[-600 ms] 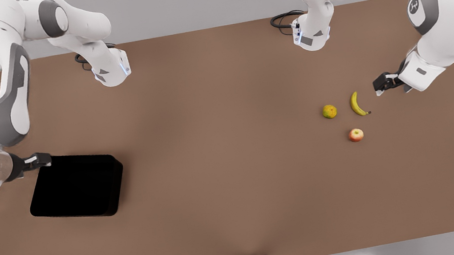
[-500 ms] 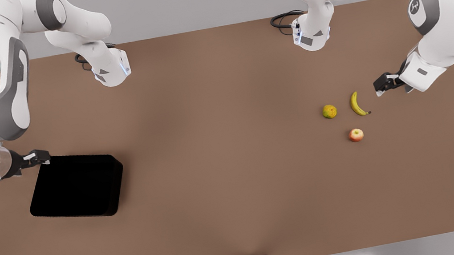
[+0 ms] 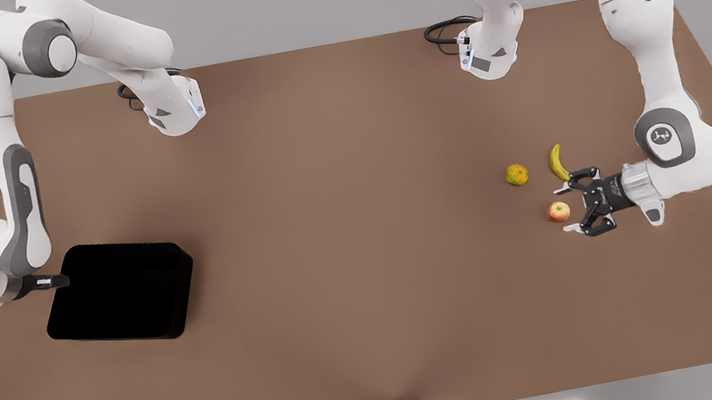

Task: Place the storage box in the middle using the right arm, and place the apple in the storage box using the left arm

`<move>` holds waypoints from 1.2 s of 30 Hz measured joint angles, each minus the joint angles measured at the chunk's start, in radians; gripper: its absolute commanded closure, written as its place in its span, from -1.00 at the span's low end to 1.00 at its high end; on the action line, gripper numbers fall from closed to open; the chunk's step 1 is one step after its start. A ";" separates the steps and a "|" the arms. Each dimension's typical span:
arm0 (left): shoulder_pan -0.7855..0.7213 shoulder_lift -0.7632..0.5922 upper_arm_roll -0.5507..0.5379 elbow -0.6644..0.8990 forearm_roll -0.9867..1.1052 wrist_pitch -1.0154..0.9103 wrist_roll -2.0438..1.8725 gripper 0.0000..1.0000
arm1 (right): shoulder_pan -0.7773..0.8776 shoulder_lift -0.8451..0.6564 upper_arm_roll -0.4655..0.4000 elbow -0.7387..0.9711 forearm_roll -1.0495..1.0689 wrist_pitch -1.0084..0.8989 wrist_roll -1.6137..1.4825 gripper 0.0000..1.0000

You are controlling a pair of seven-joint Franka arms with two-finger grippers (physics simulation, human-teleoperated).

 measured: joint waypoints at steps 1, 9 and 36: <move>0.002 0.001 0.002 -0.012 -0.061 0.026 0.000 -1.00 | -0.001 0.019 0.000 0.001 0.028 0.012 0.000 -1.00; 0.002 0.004 0.053 -0.134 -0.251 0.002 0.140 -1.00 | -0.003 0.110 0.000 -0.001 0.055 0.090 -0.003 -1.00; 0.037 0.219 0.119 -0.172 -0.360 0.087 0.450 -1.00 | -0.001 0.124 0.012 -0.012 0.045 0.052 -0.080 0.57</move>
